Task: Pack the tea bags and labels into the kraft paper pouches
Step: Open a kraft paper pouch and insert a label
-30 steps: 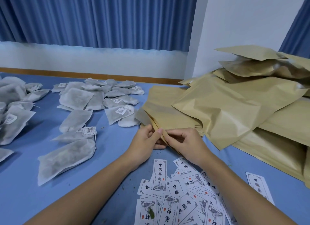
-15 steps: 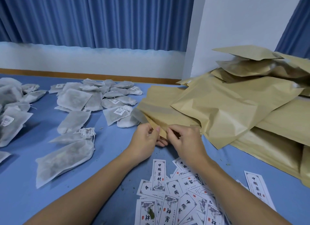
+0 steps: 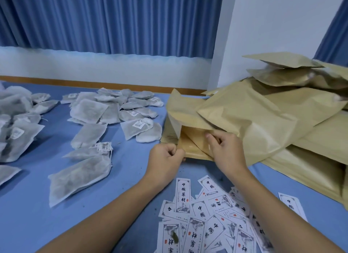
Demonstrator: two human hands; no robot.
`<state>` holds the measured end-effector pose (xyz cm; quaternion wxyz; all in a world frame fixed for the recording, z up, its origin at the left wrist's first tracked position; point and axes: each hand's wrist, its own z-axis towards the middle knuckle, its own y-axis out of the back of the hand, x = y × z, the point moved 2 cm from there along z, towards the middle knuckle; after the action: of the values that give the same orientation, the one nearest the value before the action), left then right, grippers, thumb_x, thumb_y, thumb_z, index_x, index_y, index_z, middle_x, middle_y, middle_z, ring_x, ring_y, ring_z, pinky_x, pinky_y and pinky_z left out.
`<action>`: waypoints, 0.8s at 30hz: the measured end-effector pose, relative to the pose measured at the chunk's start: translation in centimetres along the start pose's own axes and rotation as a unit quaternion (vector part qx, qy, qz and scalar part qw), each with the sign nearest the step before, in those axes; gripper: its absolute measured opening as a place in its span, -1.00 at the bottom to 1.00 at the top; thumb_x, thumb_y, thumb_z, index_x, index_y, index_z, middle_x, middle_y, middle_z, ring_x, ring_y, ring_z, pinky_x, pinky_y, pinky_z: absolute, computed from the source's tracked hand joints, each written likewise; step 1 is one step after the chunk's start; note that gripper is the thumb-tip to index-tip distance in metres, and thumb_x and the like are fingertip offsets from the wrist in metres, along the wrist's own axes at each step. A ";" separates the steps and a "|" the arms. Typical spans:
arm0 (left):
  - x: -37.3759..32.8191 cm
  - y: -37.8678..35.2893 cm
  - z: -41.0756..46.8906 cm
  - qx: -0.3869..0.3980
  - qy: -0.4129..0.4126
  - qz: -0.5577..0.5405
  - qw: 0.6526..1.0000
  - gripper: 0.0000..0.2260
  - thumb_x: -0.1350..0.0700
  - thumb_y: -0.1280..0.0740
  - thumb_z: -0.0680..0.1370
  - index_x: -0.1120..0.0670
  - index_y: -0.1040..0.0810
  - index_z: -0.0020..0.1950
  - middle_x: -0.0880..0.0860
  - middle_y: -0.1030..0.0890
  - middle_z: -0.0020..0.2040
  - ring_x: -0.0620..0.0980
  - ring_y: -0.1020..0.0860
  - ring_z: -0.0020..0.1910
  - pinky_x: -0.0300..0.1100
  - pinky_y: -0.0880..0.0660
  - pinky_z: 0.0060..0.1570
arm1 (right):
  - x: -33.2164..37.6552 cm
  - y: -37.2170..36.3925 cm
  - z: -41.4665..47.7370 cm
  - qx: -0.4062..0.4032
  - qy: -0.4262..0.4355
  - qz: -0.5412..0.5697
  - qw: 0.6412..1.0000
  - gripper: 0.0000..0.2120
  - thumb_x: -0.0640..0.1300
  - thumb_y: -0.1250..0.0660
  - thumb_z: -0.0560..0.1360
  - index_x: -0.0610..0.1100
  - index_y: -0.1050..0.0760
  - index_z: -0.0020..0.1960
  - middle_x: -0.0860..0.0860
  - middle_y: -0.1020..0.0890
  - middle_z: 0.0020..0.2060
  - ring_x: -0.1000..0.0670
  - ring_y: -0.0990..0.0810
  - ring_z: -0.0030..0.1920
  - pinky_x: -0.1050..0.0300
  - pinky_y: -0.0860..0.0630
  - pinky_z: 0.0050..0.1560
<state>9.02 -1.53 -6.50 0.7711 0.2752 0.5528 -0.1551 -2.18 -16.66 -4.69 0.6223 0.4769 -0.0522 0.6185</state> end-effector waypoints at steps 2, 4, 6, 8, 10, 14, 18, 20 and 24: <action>-0.6 0.3 -0.1 -0.059 -0.070 0.072 0.993 -0.70 0.22 -0.37 0.38 0.09 -0.27 -0.41 -0.04 -0.39 -0.42 -0.14 -0.35 -0.43 -0.32 -0.30 -0.39 | 0.7 -0.1 -0.5 0.012 0.021 -0.011 1.000 -0.78 -0.08 -0.30 0.59 -0.17 -0.49 -0.18 -0.05 -0.40 -0.43 0.01 -0.27 -0.38 0.04 -0.31 -0.34; -1.7 1.0 -0.2 -0.138 -0.186 0.175 0.957 -0.73 0.26 -0.42 0.38 0.06 -0.33 -0.32 -0.02 -0.41 -0.26 -0.03 -0.39 -0.27 -0.21 -0.34 -0.29 | 1.7 -0.8 -1.3 0.036 0.067 -0.038 0.996 -0.77 -0.08 -0.29 0.61 -0.14 -0.42 -0.18 -0.06 -0.40 -0.43 -0.07 -0.29 -0.35 0.02 -0.37 -0.32; -3.0 1.4 -0.4 -0.185 -0.366 0.285 0.866 -0.83 0.36 -0.39 0.38 0.15 -0.44 -0.26 0.10 -0.48 -0.19 0.12 -0.41 -0.22 -0.05 -0.38 -0.26 | 2.4 -1.1 -1.6 0.050 0.091 -0.064 0.993 -0.82 -0.10 -0.28 0.61 -0.10 -0.51 -0.15 -0.06 -0.43 -0.43 -0.11 -0.34 -0.34 -0.03 -0.44 -0.30; -3.6 1.3 -0.9 -0.170 -0.486 0.370 0.774 -0.84 0.39 -0.29 0.43 0.15 -0.50 -0.25 0.12 -0.57 -0.16 0.14 -0.45 -0.24 -0.02 -0.38 -0.25 | 2.7 -1.3 -1.6 0.059 0.094 -0.072 0.991 -0.85 -0.13 -0.26 0.60 -0.06 -0.58 -0.09 -0.05 -0.52 -0.39 -0.14 -0.42 -0.32 -0.08 -0.48 -0.27; -3.7 0.7 -1.1 -0.095 -0.511 0.416 0.746 -0.78 0.38 -0.19 0.47 0.12 -0.52 -0.24 0.08 -0.59 -0.18 0.13 -0.50 -0.24 -0.03 -0.41 -0.20 | 2.7 -1.2 -1.6 0.061 0.094 -0.068 0.991 -0.84 -0.17 -0.25 0.59 -0.08 -0.55 -0.13 -0.06 -0.50 -0.40 -0.15 -0.41 -0.32 -0.11 -0.48 -0.26; -3.1 -0.9 -1.5 0.005 -0.410 0.486 0.772 -0.84 0.23 -0.27 0.53 0.13 -0.61 0.03 0.06 -0.63 -0.07 0.11 -0.59 -0.04 -0.06 -0.48 0.03 | 3.2 -0.7 -1.5 0.042 0.103 -0.032 0.993 -0.83 -0.21 -0.26 0.58 -0.08 -0.56 -0.14 -0.03 -0.49 -0.43 -0.15 -0.42 -0.34 -0.09 -0.48 -0.29; -3.0 -0.9 -2.1 0.026 -0.282 0.578 0.765 -0.88 -0.04 -0.37 0.54 -0.02 -0.57 -0.13 -0.06 -0.62 -0.30 -0.03 -0.58 -0.30 -0.17 -0.38 -0.25 | 3.8 0.7 -0.3 -0.043 0.078 -0.001 0.996 -0.69 -0.17 -0.22 0.51 0.02 -0.68 0.09 0.07 -0.47 -0.47 -0.10 -0.43 -0.37 0.04 -0.49 -0.29; -3.6 -1.4 -1.8 0.042 -0.228 0.592 0.772 -0.89 -0.01 -0.27 0.59 -0.01 -0.54 -0.03 -0.01 -0.64 -0.17 0.02 -0.60 -0.18 -0.13 -0.29 -0.22 | 4.4 1.3 -0.2 -0.070 0.086 -0.005 0.994 -0.67 -0.15 -0.23 0.50 0.05 -0.69 0.13 0.15 -0.49 -0.47 0.00 -0.43 -0.38 0.08 -0.50 -0.26; -4.2 -1.7 1.6 0.145 -0.128 0.534 0.823 -0.67 0.07 -0.22 0.64 0.08 -0.45 0.39 0.14 -0.49 0.38 0.17 -0.44 0.37 0.02 -0.35 0.32 | 6.9 0.2 -2.7 -0.050 0.237 -0.034 0.970 -0.71 -0.30 -0.32 0.52 -0.09 -0.70 0.14 0.02 -0.74 -0.03 -0.07 -0.71 -0.05 -0.01 -0.61 -0.10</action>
<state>7.85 -4.12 -2.61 0.7485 0.6137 0.1866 0.1680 -2.16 -10.00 -1.50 0.6607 0.2863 0.0818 0.6890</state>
